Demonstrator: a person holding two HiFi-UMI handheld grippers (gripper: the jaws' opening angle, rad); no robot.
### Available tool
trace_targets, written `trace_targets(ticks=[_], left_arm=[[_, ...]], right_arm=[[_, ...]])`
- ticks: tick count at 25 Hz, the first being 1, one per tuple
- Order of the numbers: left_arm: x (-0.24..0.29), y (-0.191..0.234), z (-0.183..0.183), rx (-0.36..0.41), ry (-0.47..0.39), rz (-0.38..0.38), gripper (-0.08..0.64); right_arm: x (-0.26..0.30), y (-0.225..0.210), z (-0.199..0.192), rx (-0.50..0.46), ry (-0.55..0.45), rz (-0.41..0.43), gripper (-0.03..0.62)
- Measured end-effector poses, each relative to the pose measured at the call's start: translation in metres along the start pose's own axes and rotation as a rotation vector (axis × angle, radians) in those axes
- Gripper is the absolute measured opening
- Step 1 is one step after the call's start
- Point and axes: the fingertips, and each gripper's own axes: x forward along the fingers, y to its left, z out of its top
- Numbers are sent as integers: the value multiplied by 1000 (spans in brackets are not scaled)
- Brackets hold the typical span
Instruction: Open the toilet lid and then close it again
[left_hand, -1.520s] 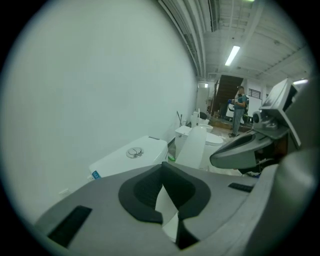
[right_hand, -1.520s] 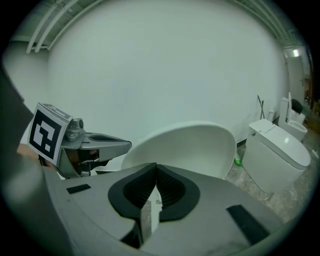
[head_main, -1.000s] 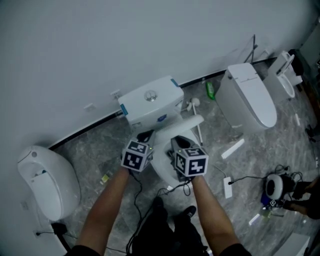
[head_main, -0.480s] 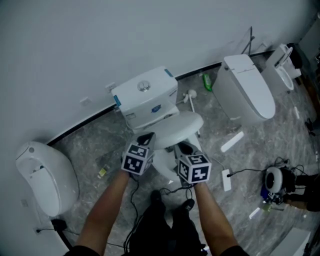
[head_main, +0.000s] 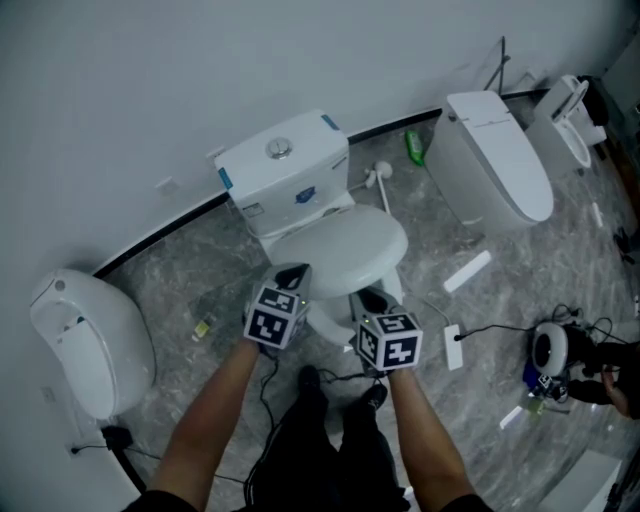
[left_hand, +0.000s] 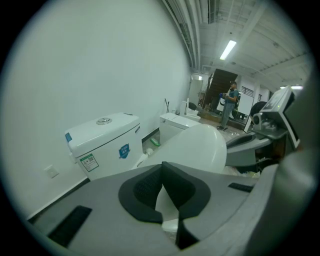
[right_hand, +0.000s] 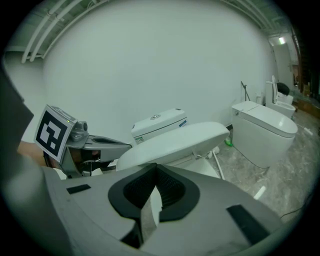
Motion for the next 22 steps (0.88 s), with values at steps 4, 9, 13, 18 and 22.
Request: trace_targets(ticks=[4, 9, 13, 18, 22], left_arm=[[3, -13, -16, 12, 35, 2, 5], [9, -27, -33, 7, 54, 11, 5], [16, -36, -47, -5, 67, 13, 5], [26, -49, -69, -21, 72, 20, 5], [31, -58, -85, -40, 66, 32, 5]], right_arm=[[-5, -7, -21, 4, 19, -12, 9], [-11, -20, -46, 9, 31, -30, 9], [-13, -29, -68, 14, 37, -40, 9], [-12, -42, -100, 19, 44, -58, 9], [-10, -52, -125, 16, 35, -60, 9]])
